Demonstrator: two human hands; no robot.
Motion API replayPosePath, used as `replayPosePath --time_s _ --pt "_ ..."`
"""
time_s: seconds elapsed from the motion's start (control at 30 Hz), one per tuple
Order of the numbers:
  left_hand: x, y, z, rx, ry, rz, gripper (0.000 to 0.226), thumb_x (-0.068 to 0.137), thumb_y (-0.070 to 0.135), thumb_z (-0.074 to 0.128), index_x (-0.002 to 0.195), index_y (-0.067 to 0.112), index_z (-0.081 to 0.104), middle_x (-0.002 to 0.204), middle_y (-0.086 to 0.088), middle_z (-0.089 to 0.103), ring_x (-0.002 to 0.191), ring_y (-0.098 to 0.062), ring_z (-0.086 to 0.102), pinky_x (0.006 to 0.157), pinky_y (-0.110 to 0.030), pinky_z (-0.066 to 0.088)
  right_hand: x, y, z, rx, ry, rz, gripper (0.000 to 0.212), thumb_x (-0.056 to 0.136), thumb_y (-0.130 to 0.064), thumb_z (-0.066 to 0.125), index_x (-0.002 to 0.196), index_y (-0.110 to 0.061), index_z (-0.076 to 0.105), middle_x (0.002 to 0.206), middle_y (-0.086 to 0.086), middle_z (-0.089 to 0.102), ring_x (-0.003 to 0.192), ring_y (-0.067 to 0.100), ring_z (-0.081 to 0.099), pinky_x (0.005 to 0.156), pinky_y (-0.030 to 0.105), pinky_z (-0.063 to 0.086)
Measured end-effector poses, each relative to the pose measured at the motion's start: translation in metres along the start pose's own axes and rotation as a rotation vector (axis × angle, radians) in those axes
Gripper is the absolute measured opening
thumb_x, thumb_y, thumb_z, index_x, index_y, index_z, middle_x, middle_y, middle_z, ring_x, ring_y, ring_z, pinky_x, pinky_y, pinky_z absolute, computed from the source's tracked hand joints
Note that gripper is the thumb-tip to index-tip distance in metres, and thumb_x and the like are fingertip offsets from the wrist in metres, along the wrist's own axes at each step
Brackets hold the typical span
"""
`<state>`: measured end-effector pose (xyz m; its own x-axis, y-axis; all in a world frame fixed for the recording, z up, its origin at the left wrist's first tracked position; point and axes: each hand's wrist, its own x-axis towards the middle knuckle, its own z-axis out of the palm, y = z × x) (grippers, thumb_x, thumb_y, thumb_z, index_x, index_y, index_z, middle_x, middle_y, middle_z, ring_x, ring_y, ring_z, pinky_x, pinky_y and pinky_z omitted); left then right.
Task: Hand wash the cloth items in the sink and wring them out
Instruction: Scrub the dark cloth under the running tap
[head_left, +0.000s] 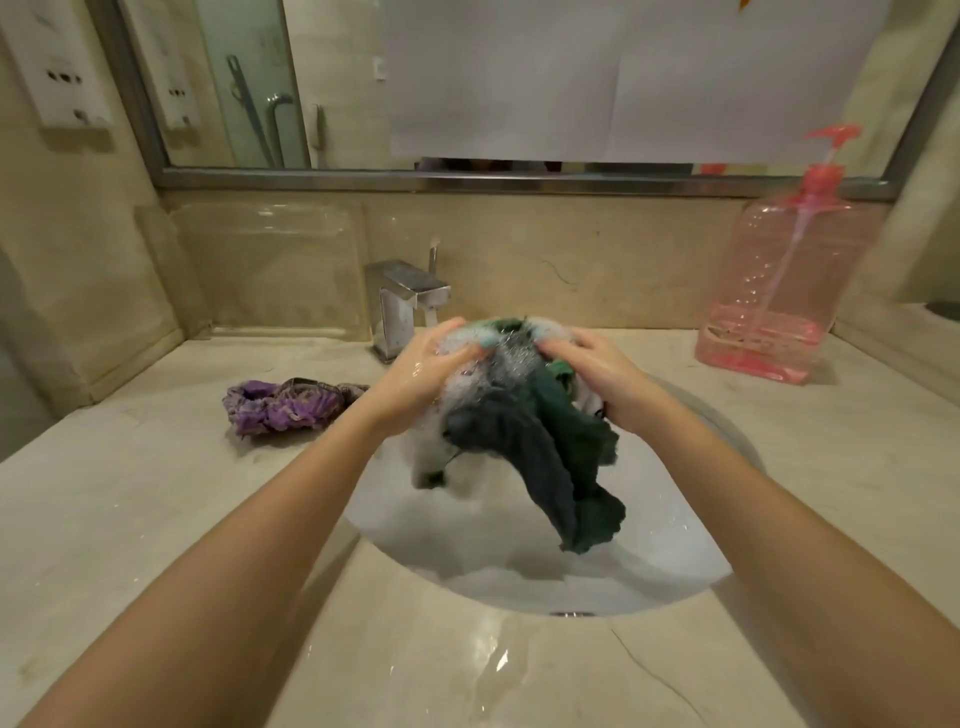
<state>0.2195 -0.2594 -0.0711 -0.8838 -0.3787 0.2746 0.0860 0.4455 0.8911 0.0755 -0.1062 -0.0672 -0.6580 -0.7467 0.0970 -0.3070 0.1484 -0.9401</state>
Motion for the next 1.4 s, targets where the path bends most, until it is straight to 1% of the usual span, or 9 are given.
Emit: replayPosePath --time_s 0.13,0.27,0.43,0.57,0.83,1.1,1.23,1.3,1.4 --pt "0.034 0.018 0.016 0.022 0.084 0.028 0.073 0.090 0.047 0.062 0.147 0.008 0.037 0.149 -0.010 0.043 0.135 -0.022 0.043 0.115 -0.043 0.033 0.004 -0.027 -0.028 -0.046 0.173 -0.099 0.032 0.093 -0.032 0.061 0.121 -0.017 0.059 0.119 0.018 0.064 0.111 0.035 0.060 0.090 0.040 0.047" --pt "0.053 0.017 0.043 0.028 0.116 0.001 0.041 0.096 0.035 0.058 0.127 0.008 0.056 0.121 -0.008 0.063 0.111 -0.024 0.060 0.094 -0.036 0.051 0.005 -0.024 -0.049 -0.226 0.101 -0.073 0.029 0.097 -0.036 0.054 0.120 -0.019 0.055 0.100 -0.004 0.060 0.082 0.005 0.054 0.079 0.028 0.041" --pt "0.048 -0.015 0.064 0.181 -0.073 -0.125 0.028 0.099 0.029 0.053 0.082 0.007 0.057 0.075 -0.011 0.053 0.065 -0.021 0.049 0.063 -0.029 0.042 0.007 0.025 -0.055 -0.543 -0.049 0.110 0.037 0.100 -0.039 0.047 0.090 -0.005 0.056 0.078 0.006 0.051 0.068 0.015 0.047 0.060 0.026 0.035" --pt "0.025 -0.048 0.057 0.331 -0.155 -0.192 0.024 0.098 0.025 0.055 0.101 0.004 0.067 0.095 -0.019 0.065 0.087 -0.031 0.061 0.083 -0.042 0.050 0.010 0.059 -0.031 -0.680 -0.198 0.203 0.042 0.100 -0.041 0.045 0.084 -0.003 0.054 0.079 0.007 0.048 0.071 0.019 0.046 0.065 0.031 0.033" --pt "0.008 -0.043 -0.006 -0.014 0.157 -0.225 0.031 0.099 0.033 0.052 0.123 0.014 0.061 0.113 -0.006 0.064 0.100 -0.016 0.062 0.080 -0.026 0.053 0.028 -0.005 0.021 -0.418 -0.033 -0.045 0.033 0.097 -0.036 0.055 0.078 -0.009 0.054 0.071 0.005 0.047 0.066 0.017 0.046 0.058 0.028 0.034" --pt "0.001 -0.055 -0.023 0.120 0.375 -0.272 0.027 0.093 0.033 0.063 0.111 0.013 0.066 0.097 0.001 0.064 0.084 -0.010 0.059 0.057 -0.013 0.040 0.039 0.030 0.077 0.085 -0.002 0.163 0.029 0.097 -0.036 0.055 0.111 -0.013 0.066 0.097 0.003 0.068 0.096 0.021 0.063 0.091 0.037 0.051" --pt "0.002 -0.059 -0.018 0.054 0.387 -0.262 0.028 0.097 0.032 0.057 0.113 0.012 0.067 0.109 -0.002 0.067 0.106 -0.018 0.062 0.084 -0.025 0.053 0.041 0.039 0.080 -0.127 0.086 0.080 0.040 0.101 -0.035 0.047 0.068 -0.014 0.053 0.065 0.002 0.048 0.066 0.015 0.050 0.066 0.028 0.040" --pt "0.005 -0.059 -0.018 0.036 0.375 -0.255 0.038 0.097 0.032 0.057 0.127 0.009 0.062 0.122 -0.005 0.064 0.115 -0.019 0.057 0.098 -0.036 0.049 0.041 0.043 0.083 -0.196 0.144 0.031 0.043 0.101 -0.036 0.044 0.065 -0.013 0.048 0.064 0.004 0.044 0.063 0.017 0.046 0.062 0.031 0.035" --pt "0.012 -0.058 -0.013 -0.070 0.433 -0.234 0.027 0.100 0.026 0.053 0.113 0.005 0.063 0.103 -0.001 0.064 0.098 -0.013 0.059 0.077 -0.019 0.047 0.040 0.044 0.089 -0.131 0.164 -0.076 0.038 0.103 -0.030 0.043 0.068 -0.014 0.046 0.068 0.001 0.045 0.065 0.014 0.044 0.062 0.029 0.036"
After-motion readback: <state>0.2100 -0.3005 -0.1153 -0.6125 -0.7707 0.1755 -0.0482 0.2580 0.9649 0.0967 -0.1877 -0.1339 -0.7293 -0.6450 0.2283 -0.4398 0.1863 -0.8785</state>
